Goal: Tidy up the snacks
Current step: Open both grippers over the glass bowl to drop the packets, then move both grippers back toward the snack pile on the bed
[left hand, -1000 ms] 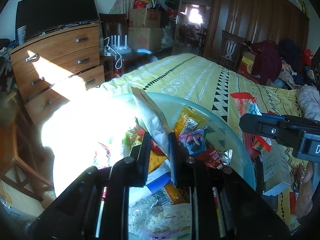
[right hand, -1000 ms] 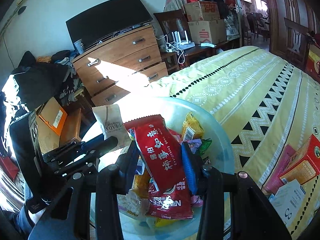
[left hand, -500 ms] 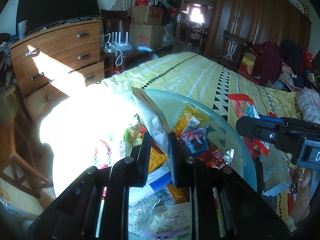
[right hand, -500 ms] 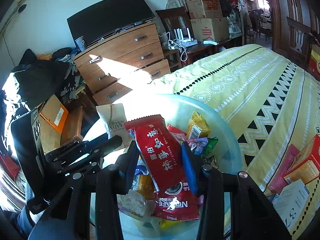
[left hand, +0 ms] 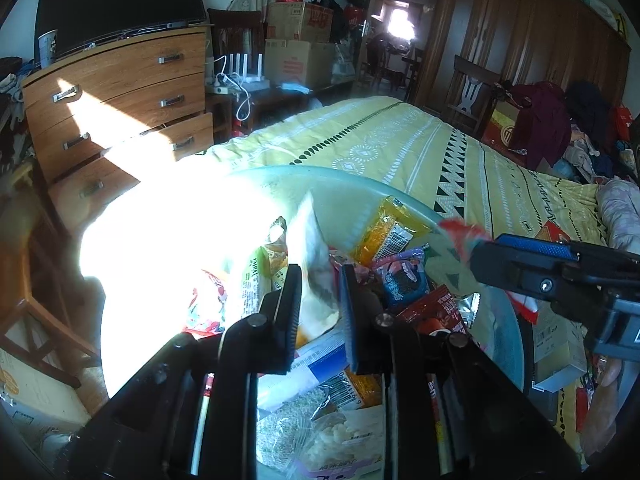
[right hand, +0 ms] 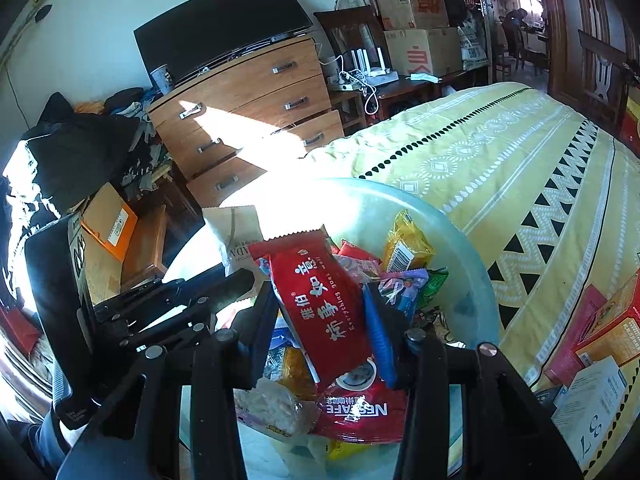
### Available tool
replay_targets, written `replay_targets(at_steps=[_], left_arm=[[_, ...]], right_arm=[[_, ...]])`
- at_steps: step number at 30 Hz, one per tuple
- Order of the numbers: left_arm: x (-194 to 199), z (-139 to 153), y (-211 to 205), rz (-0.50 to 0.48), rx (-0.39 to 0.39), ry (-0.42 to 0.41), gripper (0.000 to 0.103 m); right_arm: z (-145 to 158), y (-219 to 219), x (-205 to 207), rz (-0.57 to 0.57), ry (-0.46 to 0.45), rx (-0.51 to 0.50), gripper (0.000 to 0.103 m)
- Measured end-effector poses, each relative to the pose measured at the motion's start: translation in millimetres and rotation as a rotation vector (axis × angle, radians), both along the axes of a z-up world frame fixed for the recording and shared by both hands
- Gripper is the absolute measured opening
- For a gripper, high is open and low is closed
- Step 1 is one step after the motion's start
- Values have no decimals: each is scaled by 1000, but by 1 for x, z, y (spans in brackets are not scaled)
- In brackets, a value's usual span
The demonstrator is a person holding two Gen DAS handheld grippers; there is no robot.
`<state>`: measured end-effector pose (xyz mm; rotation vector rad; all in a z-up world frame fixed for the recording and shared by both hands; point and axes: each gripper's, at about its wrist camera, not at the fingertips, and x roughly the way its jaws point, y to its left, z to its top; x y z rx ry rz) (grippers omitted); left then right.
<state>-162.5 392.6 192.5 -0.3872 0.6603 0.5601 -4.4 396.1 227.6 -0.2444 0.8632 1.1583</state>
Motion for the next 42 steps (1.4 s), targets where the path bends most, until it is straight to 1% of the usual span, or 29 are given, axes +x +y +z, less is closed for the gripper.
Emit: replay_targets(at_steps=[1, 2, 3, 4, 5, 6, 9, 11, 13, 15, 16, 17, 18, 19, 20, 22, 25, 27, 30, 32, 33, 35, 37, 42], left_arm=[[0, 0, 1, 6, -5, -1, 38], [-1, 0, 1, 11, -5, -2, 48], [-2, 2, 1, 20, 2, -4, 70], [-4, 4, 0, 33, 15, -10, 83], [-6, 6, -1, 48, 30, -19, 87], [-7, 8, -2, 57, 42, -27, 91], [-6, 7, -5, 53, 55, -13, 92], [-4, 6, -8, 47, 64, 0, 92], [-4, 5, -12, 42, 68, 0, 92], [-6, 9, -18, 40, 79, -24, 92], [-9, 13, -22, 41, 87, -44, 92], [-12, 17, -27, 42, 95, -69, 92], [-16, 23, -32, 40, 102, -99, 92], [-20, 30, -38, 33, 107, -134, 92], [-23, 36, -44, 27, 112, -160, 92], [-30, 48, -59, 11, 124, -207, 93], [-36, 59, -84, -28, 155, -255, 97], [-39, 63, -102, -56, 174, -276, 98], [-40, 62, -120, -96, 171, -305, 98], [-40, 62, -130, -99, 166, -314, 99], [-39, 62, -135, -90, 165, -315, 101], [-36, 60, -141, -86, 152, -315, 103], [-33, 59, -149, -101, 142, -310, 103], [-29, 64, -182, -157, 190, -297, 103]], right_arm=[[-1, 0, 0, -1, 1, -2, 50], [-2, 1, -1, -1, 2, -4, 50], [-3, 0, -2, 1, 3, -8, 55], [-4, 0, -3, -3, 2, -13, 65], [-3, -1, -3, -11, 0, -14, 69], [-2, -4, -4, -16, 1, -9, 69], [6, -16, -10, -32, -13, 20, 69], [15, -28, -18, -38, -46, 41, 69], [24, -48, -33, -52, -120, 53, 69], [30, -71, -50, -80, -204, 64, 69], [31, -90, -63, -105, -259, 69, 77], [30, -109, -73, -130, -305, 74, 83], [28, -124, -82, -151, -338, 78, 93], [24, -148, -94, -183, -378, 78, 96], [19, -168, -102, -205, -397, 64, 96], [6, -202, -114, -250, -407, 25, 96], [-18, -261, -130, -326, -371, -38, 96], [-37, -295, -137, -383, -321, -82, 96], [-69, -345, -142, -476, -209, -133, 96], [-88, -373, -142, -526, -125, -160, 96], [-95, -384, -142, -539, -93, -168, 96], [-104, -398, -144, -555, -63, -184, 96], [-106, -404, -145, -561, -47, -189, 96], [-102, -413, -151, -550, -50, -165, 96]])
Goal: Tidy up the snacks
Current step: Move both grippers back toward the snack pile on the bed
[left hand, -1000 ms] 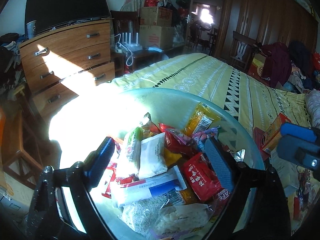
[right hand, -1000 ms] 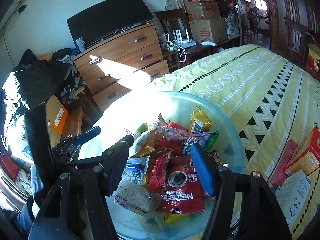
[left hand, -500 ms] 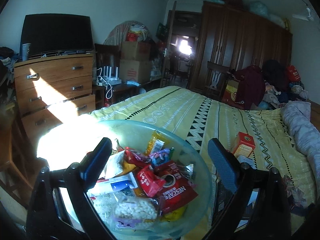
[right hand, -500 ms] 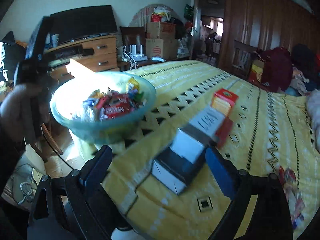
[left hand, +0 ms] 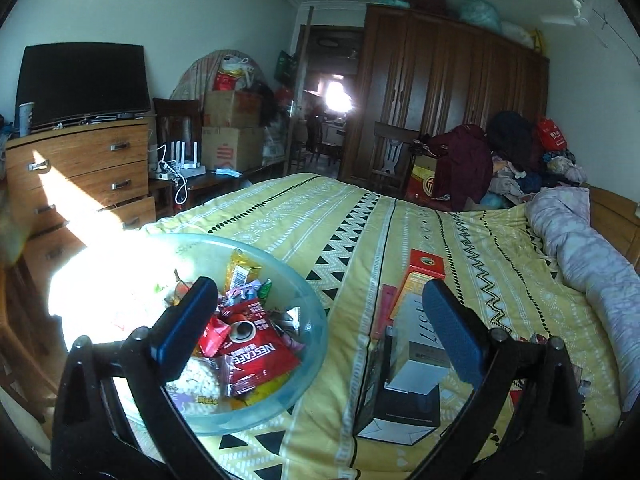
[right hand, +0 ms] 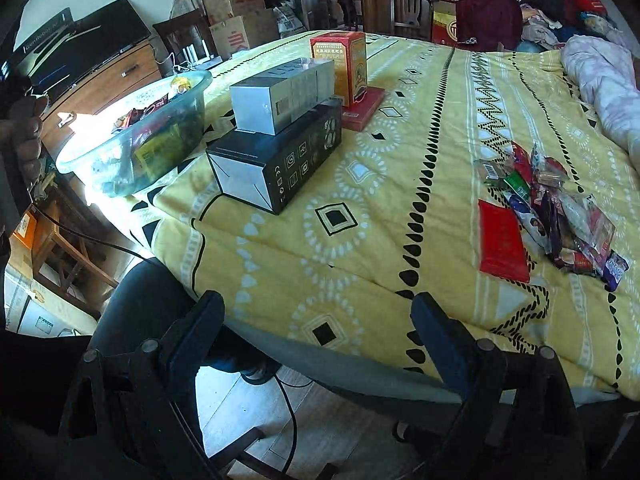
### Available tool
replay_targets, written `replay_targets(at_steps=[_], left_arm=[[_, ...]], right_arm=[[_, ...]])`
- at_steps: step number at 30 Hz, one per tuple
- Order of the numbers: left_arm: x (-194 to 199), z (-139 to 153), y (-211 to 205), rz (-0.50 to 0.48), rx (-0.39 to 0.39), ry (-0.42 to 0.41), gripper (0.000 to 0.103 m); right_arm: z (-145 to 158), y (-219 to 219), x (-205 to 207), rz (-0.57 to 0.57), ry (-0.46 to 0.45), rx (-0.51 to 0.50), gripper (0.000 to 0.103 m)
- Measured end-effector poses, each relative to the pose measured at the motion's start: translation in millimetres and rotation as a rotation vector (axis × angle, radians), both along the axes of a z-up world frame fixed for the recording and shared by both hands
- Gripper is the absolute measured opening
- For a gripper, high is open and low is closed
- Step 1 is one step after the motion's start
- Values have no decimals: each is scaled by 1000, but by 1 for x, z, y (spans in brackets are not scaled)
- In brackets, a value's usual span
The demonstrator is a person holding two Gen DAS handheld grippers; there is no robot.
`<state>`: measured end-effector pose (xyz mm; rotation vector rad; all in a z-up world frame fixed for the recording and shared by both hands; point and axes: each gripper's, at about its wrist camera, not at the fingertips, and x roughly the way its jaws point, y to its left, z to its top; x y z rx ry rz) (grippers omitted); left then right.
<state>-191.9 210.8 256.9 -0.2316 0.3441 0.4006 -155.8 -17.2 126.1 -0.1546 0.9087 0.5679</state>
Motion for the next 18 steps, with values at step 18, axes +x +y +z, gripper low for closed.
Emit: replay_targets(at_steps=[18], left_arm=[[66, -16, -155, -455, 74, 167, 102]], right_arm=[[-14, -107, -3, -200, -2, 137, 96]])
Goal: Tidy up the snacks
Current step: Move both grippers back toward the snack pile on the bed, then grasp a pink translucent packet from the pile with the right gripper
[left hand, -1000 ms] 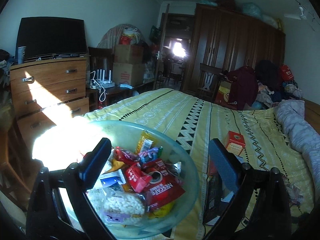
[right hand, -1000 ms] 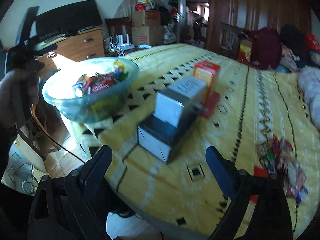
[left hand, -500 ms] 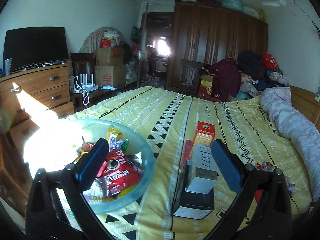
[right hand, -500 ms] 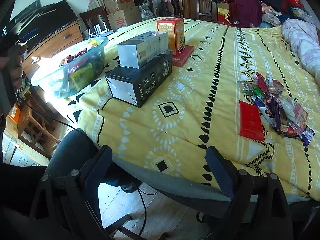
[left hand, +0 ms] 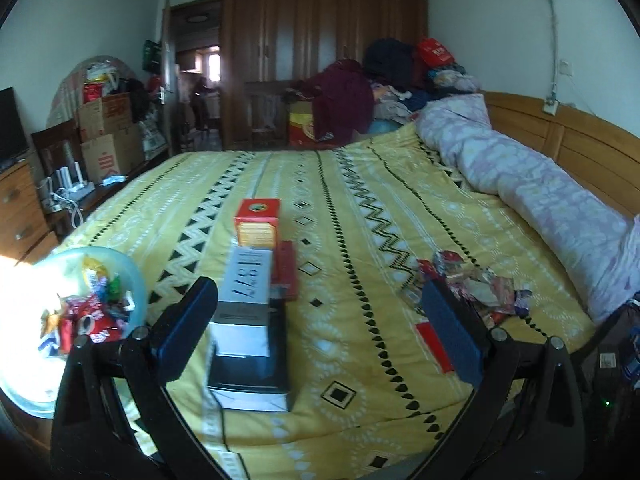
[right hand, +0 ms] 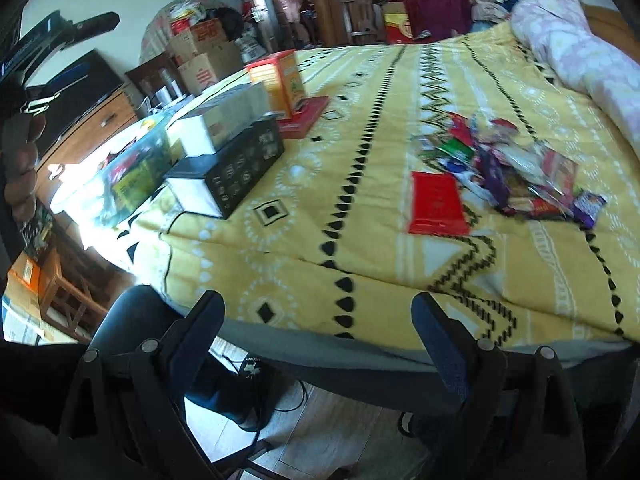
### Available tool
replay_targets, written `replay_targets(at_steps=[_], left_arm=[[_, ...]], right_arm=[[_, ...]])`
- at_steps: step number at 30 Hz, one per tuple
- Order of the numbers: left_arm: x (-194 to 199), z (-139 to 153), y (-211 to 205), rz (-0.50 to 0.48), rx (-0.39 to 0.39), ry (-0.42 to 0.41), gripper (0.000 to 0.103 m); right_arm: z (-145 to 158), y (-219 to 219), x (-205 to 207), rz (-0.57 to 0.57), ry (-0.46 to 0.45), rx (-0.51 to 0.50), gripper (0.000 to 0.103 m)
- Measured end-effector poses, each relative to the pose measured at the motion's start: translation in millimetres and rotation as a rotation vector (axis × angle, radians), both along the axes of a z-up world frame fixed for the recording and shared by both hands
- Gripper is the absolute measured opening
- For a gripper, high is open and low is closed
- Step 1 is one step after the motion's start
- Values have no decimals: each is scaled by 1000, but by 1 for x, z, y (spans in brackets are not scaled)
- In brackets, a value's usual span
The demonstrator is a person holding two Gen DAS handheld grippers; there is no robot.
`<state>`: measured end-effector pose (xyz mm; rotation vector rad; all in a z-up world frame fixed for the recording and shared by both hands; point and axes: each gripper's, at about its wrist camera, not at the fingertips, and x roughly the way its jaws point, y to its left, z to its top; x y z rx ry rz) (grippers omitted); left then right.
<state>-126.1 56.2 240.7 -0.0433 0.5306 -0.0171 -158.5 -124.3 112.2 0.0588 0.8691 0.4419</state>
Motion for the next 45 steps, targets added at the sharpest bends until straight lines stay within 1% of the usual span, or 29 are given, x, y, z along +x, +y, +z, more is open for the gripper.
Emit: replay_targets(at_steps=[2, 4, 7, 8, 9, 10, 12, 13, 14, 15, 16, 17, 19, 20, 23, 24, 26, 27, 29, 30, 32, 33, 34, 36, 37, 39, 40, 42, 45], left_arm=[[16, -9, -18, -51, -16, 43, 97], [34, -23, -38, -108, -15, 103, 85], [56, -48, -62, -162, 1, 203, 72], [59, -56, -70, -175, 4, 228, 72], [61, -62, -76, -181, 9, 247, 72], [63, -67, -81, -187, 11, 263, 72], [67, -78, -88, -200, 7, 298, 72], [71, -83, -92, -204, 9, 317, 72], [73, -88, -94, -206, 12, 333, 72], [77, -91, -95, -207, 10, 345, 72], [79, -93, -94, -207, 4, 354, 72], [81, -96, -94, -205, -2, 361, 73], [88, -102, -91, -196, -9, 375, 73], [89, -105, -88, -191, -13, 383, 73], [92, -114, -78, -176, -20, 404, 73], [92, -117, -75, -171, -21, 412, 73], [92, -121, -70, -167, -22, 422, 73], [92, -123, -67, -164, -22, 425, 73], [91, -128, -63, -155, -30, 435, 73], [92, -129, -60, -150, -37, 440, 73], [91, -130, -56, -142, -42, 441, 73], [91, -130, -54, -138, -42, 442, 74], [89, -130, -53, -135, -43, 442, 74], [87, -128, -49, -131, -45, 436, 74], [85, -128, -46, -130, -46, 432, 74], [81, -129, -42, -121, -52, 427, 75], [82, -131, -40, -117, -58, 431, 75], [80, -134, -39, -115, -71, 440, 75], [77, -139, -43, -135, -71, 449, 75]], right_arm=[[1, -17, 5, -48, -6, 18, 96], [6, -38, 9, -102, -22, 43, 96], [12, -70, 23, -166, -20, 109, 96], [14, -84, 30, -189, -10, 151, 96], [16, -105, 43, -224, 5, 223, 95], [18, -120, 53, -257, 13, 280, 92], [19, -167, 82, -368, 34, 397, 88], [18, -191, 100, -432, 44, 427, 84], [14, -211, 118, -483, 59, 443, 82], [7, -230, 138, -534, 92, 452, 79], [-3, -247, 157, -584, 131, 468, 73], [-12, -259, 174, -614, 164, 475, 72], [-34, -275, 211, -659, 233, 440, 68], [-42, -276, 229, -655, 241, 407, 68], [-58, -255, 269, -569, 231, 340, 68], [-66, -246, 279, -534, 242, 334, 71], [-79, -228, 296, -489, 266, 356, 72], [-83, -215, 299, -461, 280, 358, 72], [-85, -180, 299, -390, 274, 291, 74], [-85, -160, 298, -330, 276, 286, 74], [-87, -134, 293, -253, 299, 360, 74], [-87, -121, 291, -219, 310, 370, 73], [-86, -104, 288, -189, 321, 349, 73], [-77, -83, 281, -140, 305, 296, 73], [-69, -79, 274, -126, 290, 296, 73], [-43, -80, 256, -90, 226, 374, 72], [-29, -81, 247, -78, 189, 386, 72], [-5, -87, 225, -100, 107, 333, 72], [4, -98, 198, -115, 86, 249, 72]])
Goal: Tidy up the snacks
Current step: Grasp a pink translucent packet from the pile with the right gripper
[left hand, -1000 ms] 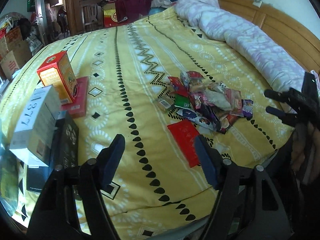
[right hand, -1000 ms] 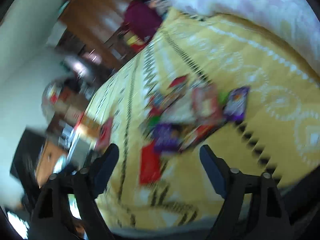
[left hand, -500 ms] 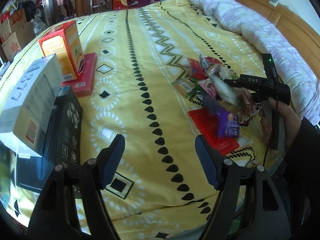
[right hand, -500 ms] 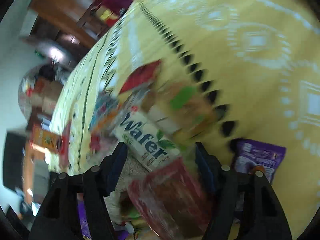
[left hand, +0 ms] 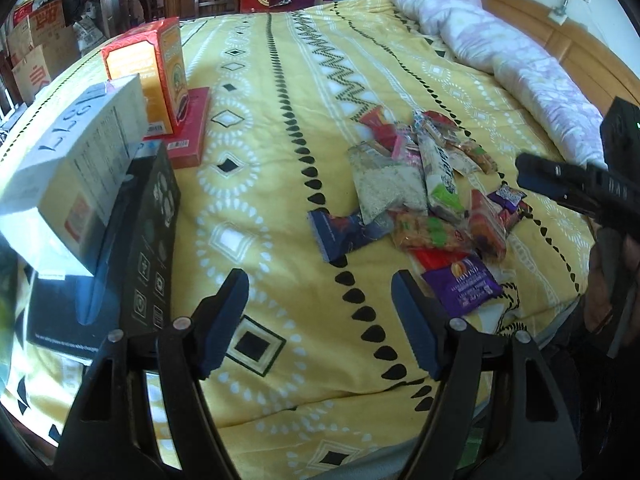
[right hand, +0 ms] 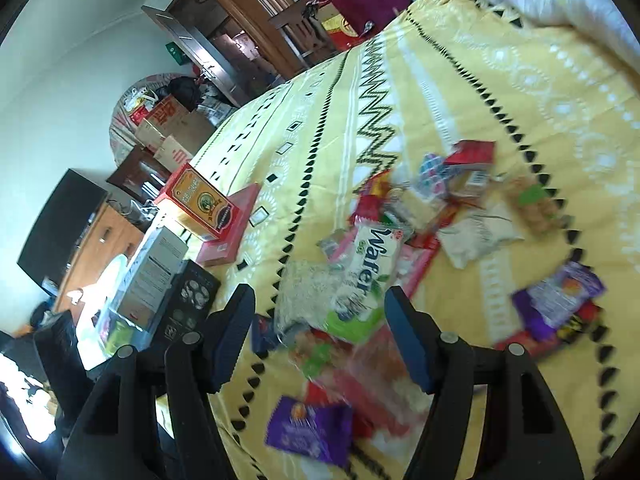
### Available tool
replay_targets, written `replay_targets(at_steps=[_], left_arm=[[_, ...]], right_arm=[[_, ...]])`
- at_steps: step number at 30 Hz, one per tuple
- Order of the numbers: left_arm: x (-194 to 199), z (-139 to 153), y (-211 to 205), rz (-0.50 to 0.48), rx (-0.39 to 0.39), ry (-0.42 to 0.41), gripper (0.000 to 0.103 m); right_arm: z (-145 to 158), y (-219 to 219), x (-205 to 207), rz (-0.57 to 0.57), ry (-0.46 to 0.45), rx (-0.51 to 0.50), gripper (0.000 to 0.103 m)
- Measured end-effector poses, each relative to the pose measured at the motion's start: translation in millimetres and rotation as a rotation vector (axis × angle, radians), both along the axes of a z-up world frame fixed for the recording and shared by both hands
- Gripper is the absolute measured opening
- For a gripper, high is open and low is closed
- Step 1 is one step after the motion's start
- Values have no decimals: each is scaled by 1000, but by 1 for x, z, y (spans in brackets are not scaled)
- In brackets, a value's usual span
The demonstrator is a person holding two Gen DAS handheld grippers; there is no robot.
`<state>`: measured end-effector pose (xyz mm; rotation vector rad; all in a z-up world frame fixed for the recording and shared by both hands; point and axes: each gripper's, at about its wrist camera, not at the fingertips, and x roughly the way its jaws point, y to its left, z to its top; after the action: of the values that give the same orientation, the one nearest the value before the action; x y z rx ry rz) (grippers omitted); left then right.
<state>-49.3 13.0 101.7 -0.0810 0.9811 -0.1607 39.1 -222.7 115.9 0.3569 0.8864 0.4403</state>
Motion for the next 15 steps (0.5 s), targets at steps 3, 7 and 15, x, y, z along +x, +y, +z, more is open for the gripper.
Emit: replay_targets(at_steps=[3, 7, 15], left_arm=[[-3, -6, -6, -18, -8, 17, 75], [-7, -10, -15, -50, -13, 33, 75], [-11, -5, -39, -172, -23, 20, 75]], right_arm=[[-14, -5, -17, 27, 52, -196, 73], [-34, 1, -24, 150, 93, -364, 81], [-63, 27, 13, 261, 152, -430, 79]])
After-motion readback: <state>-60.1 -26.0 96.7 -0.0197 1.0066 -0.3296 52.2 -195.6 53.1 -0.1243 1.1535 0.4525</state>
